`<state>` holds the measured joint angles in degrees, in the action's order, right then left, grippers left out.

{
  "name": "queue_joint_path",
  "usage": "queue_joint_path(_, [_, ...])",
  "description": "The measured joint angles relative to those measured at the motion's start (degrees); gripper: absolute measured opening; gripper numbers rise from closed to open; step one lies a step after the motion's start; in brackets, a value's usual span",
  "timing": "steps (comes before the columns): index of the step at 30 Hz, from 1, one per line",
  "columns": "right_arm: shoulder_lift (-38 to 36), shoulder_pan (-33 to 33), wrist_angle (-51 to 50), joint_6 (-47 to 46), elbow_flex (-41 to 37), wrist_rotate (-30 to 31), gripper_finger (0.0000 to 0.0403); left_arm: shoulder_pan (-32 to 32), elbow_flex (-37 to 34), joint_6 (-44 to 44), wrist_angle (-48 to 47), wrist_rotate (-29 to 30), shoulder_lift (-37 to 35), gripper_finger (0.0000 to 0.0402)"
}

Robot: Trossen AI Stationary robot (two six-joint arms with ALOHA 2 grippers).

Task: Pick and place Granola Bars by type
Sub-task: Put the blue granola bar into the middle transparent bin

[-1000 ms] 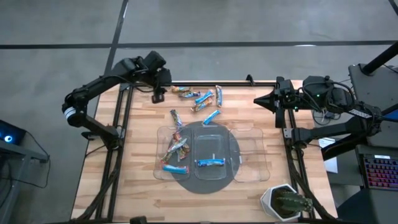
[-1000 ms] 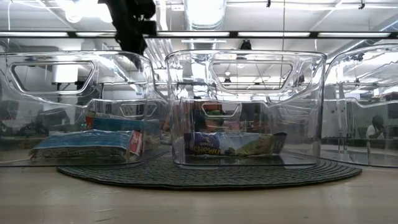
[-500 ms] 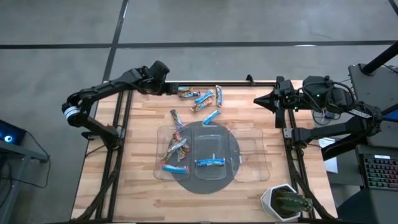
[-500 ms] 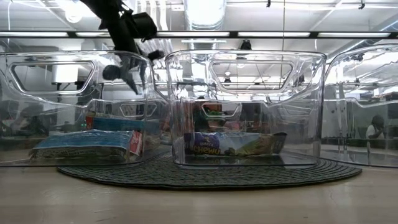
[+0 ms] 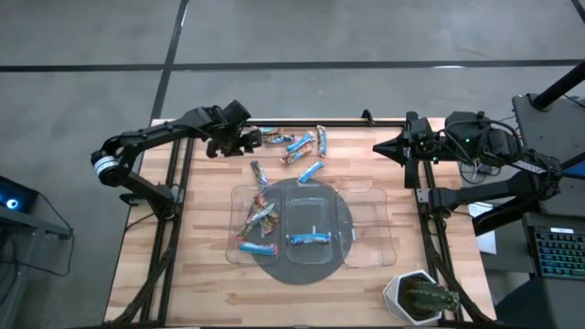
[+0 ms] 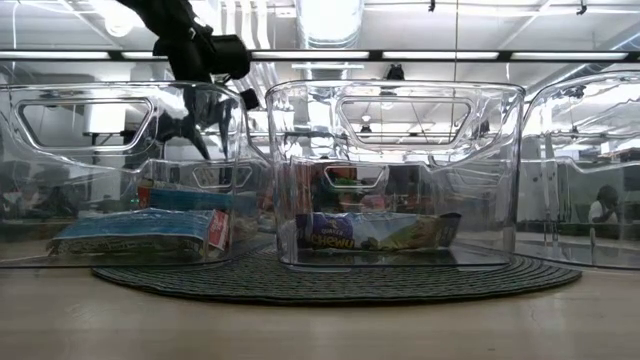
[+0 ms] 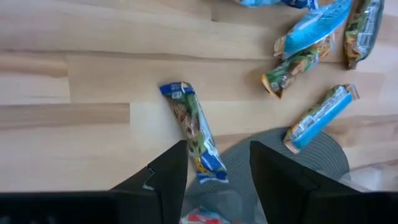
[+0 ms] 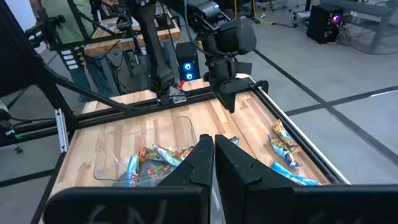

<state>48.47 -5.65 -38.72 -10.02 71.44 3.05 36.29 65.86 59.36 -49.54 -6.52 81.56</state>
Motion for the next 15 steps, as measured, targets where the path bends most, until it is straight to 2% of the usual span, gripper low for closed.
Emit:
queue_joint_path(7, [0.00, 0.00, -0.02, -0.02, 0.00, -0.02, 0.0009, -0.78, 3.72, 2.40, -3.48, 0.44, -0.02, 0.0139])
queue_joint_path(15, [0.00, 0.00, -0.02, -0.03, 0.00, -0.02, 0.0009, -2.84, 4.73, 4.79, -5.69, 0.25, 0.20, 0.0118])
